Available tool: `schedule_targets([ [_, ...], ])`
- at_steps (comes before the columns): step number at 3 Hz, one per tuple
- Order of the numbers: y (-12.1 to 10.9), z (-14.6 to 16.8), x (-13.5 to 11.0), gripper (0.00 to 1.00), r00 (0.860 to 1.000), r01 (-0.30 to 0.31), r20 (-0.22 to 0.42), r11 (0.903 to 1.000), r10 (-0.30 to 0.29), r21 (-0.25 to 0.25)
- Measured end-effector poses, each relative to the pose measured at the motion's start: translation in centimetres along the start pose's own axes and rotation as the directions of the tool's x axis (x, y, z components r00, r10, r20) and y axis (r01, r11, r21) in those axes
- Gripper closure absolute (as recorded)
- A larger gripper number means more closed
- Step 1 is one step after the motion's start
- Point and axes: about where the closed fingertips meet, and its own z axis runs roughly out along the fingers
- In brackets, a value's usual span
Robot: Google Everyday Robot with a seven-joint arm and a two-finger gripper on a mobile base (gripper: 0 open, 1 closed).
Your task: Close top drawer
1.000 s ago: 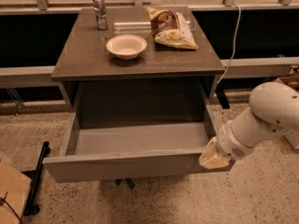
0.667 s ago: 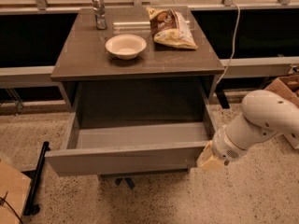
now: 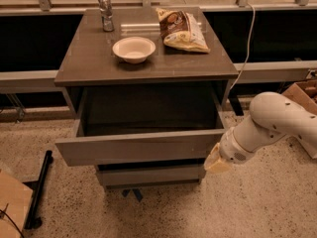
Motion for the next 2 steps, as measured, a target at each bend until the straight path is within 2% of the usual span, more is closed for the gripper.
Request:
schedule_targets([
  [1, 0.0, 0.0, 0.0, 1.0, 1.0, 0.0, 0.0, 1.0, 0.0, 0.0],
  [2, -1.2, 0.0, -0.8, 1.0, 1.0, 0.02, 0.01, 0.9995, -0.02, 0.026],
])
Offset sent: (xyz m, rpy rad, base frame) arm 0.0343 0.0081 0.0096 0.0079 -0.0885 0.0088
